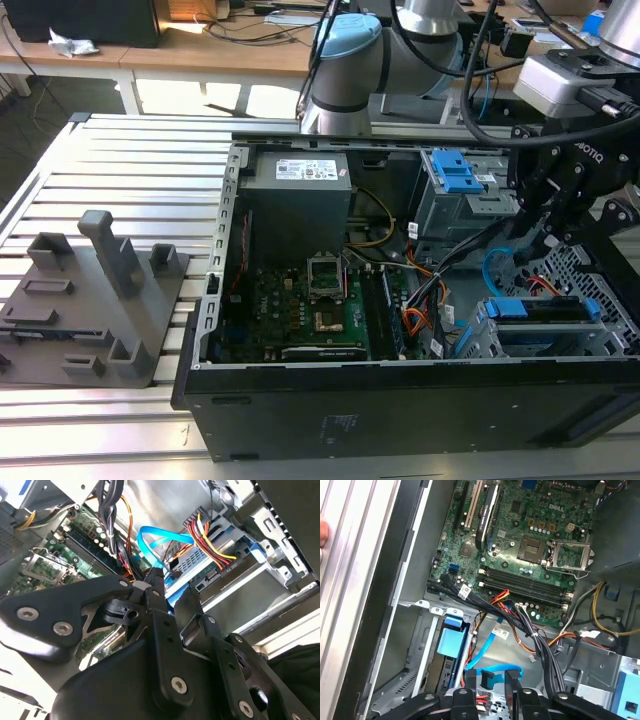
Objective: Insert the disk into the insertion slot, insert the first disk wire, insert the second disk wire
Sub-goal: 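Insert the second disk wire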
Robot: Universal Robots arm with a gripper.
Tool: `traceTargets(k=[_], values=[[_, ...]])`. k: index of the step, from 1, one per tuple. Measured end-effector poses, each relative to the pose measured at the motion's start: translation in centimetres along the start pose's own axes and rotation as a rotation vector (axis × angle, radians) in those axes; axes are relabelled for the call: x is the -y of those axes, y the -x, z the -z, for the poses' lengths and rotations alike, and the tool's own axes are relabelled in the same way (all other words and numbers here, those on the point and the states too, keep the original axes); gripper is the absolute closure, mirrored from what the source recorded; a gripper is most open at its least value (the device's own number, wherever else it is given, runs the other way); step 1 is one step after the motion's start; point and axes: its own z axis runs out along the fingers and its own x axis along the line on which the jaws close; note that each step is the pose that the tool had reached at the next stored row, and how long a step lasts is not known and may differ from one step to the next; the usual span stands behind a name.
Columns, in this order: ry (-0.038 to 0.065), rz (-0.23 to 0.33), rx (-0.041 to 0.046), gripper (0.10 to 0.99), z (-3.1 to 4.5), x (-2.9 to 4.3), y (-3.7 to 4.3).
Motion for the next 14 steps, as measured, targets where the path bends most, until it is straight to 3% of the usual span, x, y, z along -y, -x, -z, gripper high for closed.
traceTargets(k=[1,6,7,8,14], values=[[0.004,0.0,-0.0133,0.725,-0.2,0.08,0.04],[0.008,-0.001,-0.0274,0.725,-1.19,0.16,0.11],[0.011,0.0,-0.0394,0.725,-1.4,0.17,0.12],[0.012,0.0,-0.0434,0.725,-1.42,0.17,0.12],[0.013,-0.001,-0.0466,0.725,-1.42,0.17,0.12]])
